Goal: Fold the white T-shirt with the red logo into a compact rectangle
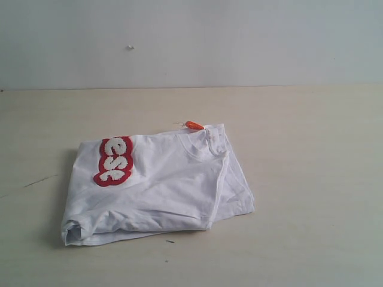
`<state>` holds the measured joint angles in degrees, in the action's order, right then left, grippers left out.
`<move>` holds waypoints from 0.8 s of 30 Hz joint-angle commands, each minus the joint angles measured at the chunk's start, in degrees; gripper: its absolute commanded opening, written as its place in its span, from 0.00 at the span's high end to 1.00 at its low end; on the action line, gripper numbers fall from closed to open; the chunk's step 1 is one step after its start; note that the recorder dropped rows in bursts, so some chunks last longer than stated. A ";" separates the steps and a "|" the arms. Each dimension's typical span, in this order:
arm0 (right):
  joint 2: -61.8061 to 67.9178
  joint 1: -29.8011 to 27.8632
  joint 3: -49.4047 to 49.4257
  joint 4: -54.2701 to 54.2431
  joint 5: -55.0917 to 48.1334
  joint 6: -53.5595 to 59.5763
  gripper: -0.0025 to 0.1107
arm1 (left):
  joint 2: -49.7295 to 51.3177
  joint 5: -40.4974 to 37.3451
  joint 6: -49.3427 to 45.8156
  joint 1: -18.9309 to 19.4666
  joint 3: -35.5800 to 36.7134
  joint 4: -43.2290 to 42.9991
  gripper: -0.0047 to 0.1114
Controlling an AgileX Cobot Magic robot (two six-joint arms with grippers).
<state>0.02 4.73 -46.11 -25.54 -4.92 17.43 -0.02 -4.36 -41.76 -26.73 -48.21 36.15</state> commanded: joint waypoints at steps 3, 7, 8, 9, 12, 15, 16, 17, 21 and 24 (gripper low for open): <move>-0.02 -0.03 -0.17 0.04 0.20 0.44 0.98 | 0.02 -0.31 0.01 11.52 1.28 -19.40 0.96; -0.02 -0.03 -0.17 0.04 0.20 0.44 0.98 | 0.02 -0.19 0.01 18.85 3.52 -24.37 0.96; -0.02 -0.03 -0.17 0.04 0.20 0.44 0.98 | 0.02 -0.19 0.01 20.36 4.37 -27.07 0.96; -0.02 -0.03 -0.17 0.04 0.20 0.44 0.98 | 0.02 -0.19 0.01 21.49 5.28 -30.93 0.96; -0.02 -0.03 -0.17 0.04 0.20 0.44 0.98 | 0.02 -0.31 0.01 22.71 7.82 -33.81 0.96; -0.02 -0.03 -0.17 0.04 0.20 0.44 0.98 | 0.02 -0.31 0.01 22.73 9.89 -33.92 0.96; -0.02 -0.03 -0.17 0.04 0.20 0.44 0.98 | 0.02 -0.31 0.01 22.73 10.47 -34.42 0.96; -0.02 -0.03 -0.17 0.04 0.20 0.44 0.98 | 0.02 -0.31 0.01 22.73 11.13 -35.81 0.96; -0.02 -0.03 -0.17 0.04 0.20 0.44 0.98 | 0.02 -0.43 0.01 22.73 13.96 -43.71 0.96; -0.02 -0.03 -0.17 0.04 0.20 0.44 0.98 | 0.02 -1.57 0.01 22.73 15.60 -60.54 0.96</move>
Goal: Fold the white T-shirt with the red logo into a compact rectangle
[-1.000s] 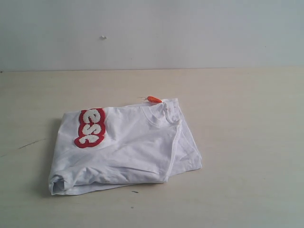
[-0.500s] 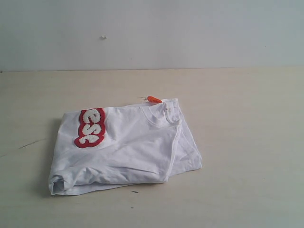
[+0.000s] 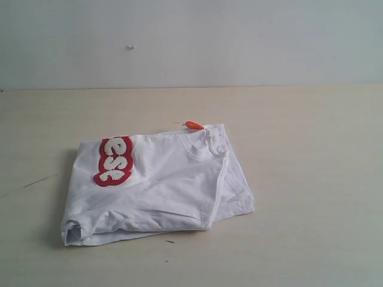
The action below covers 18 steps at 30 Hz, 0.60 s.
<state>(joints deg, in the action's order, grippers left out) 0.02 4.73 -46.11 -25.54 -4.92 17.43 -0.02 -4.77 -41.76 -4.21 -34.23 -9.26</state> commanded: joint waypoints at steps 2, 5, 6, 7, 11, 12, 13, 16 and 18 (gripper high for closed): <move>-0.02 -0.03 -0.17 0.04 0.20 0.44 0.98 | 0.02 -1.29 0.01 0.21 2.29 -17.32 0.96; -0.02 -0.03 -0.17 0.04 0.20 0.44 0.98 | 0.02 -1.29 0.01 0.21 4.75 -10.29 0.96; -0.02 -0.03 -0.17 0.04 0.20 0.44 0.98 | 0.02 -1.29 0.01 0.21 5.77 -1.71 0.96; -0.02 -0.03 -0.17 0.04 0.20 0.44 0.98 | 0.02 -1.87 0.01 0.21 7.02 3.90 0.96; -0.02 -0.03 -0.17 0.04 0.20 0.44 0.98 | 0.02 -3.95 0.01 0.21 12.32 2.27 0.96; -0.02 -0.03 -0.17 0.04 0.20 0.44 0.98 | 0.02 -3.95 0.01 0.21 13.18 2.89 0.96; -0.02 -0.03 -0.17 0.04 0.20 0.44 0.98 | 0.02 -3.95 0.01 0.21 14.36 3.00 0.96; -0.02 -0.03 -0.17 0.04 0.20 0.44 0.98 | 0.02 -4.06 0.01 0.21 18.76 3.00 0.96; -0.02 -0.03 -0.17 0.04 0.20 0.44 0.98 | 0.02 -4.44 0.01 0.21 20.78 3.00 0.96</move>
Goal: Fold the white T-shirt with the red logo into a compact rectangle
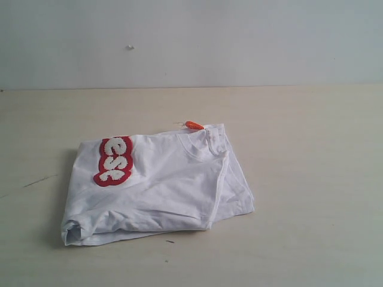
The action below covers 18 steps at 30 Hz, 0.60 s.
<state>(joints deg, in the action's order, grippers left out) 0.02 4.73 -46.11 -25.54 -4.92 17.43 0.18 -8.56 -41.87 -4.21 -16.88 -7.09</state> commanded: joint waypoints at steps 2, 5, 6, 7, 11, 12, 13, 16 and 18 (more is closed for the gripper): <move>-0.02 -0.03 -0.17 0.04 0.20 0.44 0.98 | -0.18 -2.58 0.12 0.30 6.16 0.83 0.96; -0.02 -0.03 -0.17 0.04 0.20 0.44 0.98 | -0.18 -2.58 0.12 0.30 9.57 0.83 0.96; -0.02 -0.03 -0.17 0.04 0.20 0.44 0.98 | -0.18 -2.58 0.12 0.30 10.45 0.83 0.96; -0.02 -0.03 -0.17 0.04 0.20 0.44 0.98 | -0.18 -2.58 0.12 0.30 12.42 0.83 0.96; -0.02 -0.03 -0.17 0.04 0.20 0.44 0.98 | -0.18 -2.65 0.12 0.30 16.88 0.83 0.96; -0.02 -0.03 -0.17 0.04 0.20 0.44 0.98 | -0.18 -4.35 0.12 0.30 16.88 0.83 0.96; -0.02 -0.03 -0.17 0.04 0.20 0.44 0.98 | -0.18 -8.07 0.12 0.30 16.88 0.83 0.96; -0.02 -0.03 -0.17 0.04 0.20 0.44 0.98 | -0.18 -11.56 0.12 0.30 16.88 0.76 0.96; -0.02 -0.03 -0.17 0.04 0.20 0.44 0.98 | -0.18 -11.04 0.12 0.30 16.88 0.76 0.96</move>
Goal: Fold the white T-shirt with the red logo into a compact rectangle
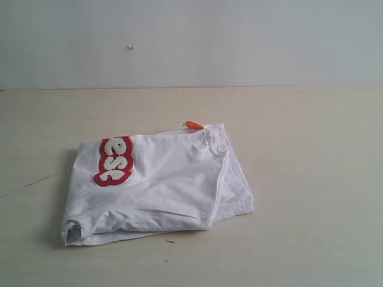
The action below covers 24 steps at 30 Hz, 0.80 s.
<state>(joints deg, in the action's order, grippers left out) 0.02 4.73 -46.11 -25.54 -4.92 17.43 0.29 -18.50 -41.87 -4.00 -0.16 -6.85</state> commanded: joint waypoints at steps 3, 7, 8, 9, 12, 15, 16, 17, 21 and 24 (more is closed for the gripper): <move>-0.02 -0.03 -0.17 0.04 0.20 0.44 0.98 | -0.29 -0.91 0.12 0.08 0.16 0.62 0.96; -0.02 -0.03 -0.17 0.04 0.20 0.44 0.98 | -0.29 -0.91 0.12 0.08 0.16 2.73 0.96; -0.02 -0.03 -0.17 0.04 0.20 0.44 0.98 | -0.29 -0.91 0.12 0.08 0.16 3.12 0.96; -0.02 -0.03 -0.17 0.04 0.20 0.44 0.98 | -0.29 -0.91 0.12 0.08 0.16 3.12 0.96; -0.02 -0.03 -0.17 0.04 0.20 0.44 0.98 | -0.29 -0.91 0.12 0.08 0.16 3.12 0.96; -0.02 -0.03 -0.17 0.04 0.20 0.44 0.98 | -0.29 -1.14 0.12 0.08 0.16 3.12 0.96; -0.02 -0.03 -0.17 0.04 0.20 0.44 0.98 | -0.29 -1.14 0.12 0.08 0.16 3.12 0.96; -0.02 -0.03 -0.17 0.04 0.20 0.44 0.98 | -0.29 -1.14 0.12 0.08 0.16 3.12 0.96; -0.02 -0.03 -0.17 0.04 0.20 0.44 0.98 | -0.29 -1.14 0.12 0.08 0.16 3.12 0.96; -0.02 -0.03 -0.17 0.04 0.20 0.44 0.98 | -0.29 -2.34 0.26 0.08 0.16 3.12 0.96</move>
<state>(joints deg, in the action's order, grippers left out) 0.02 4.73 -46.11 -25.54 -4.92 17.43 0.29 -20.06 -41.87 -4.00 -0.01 -4.45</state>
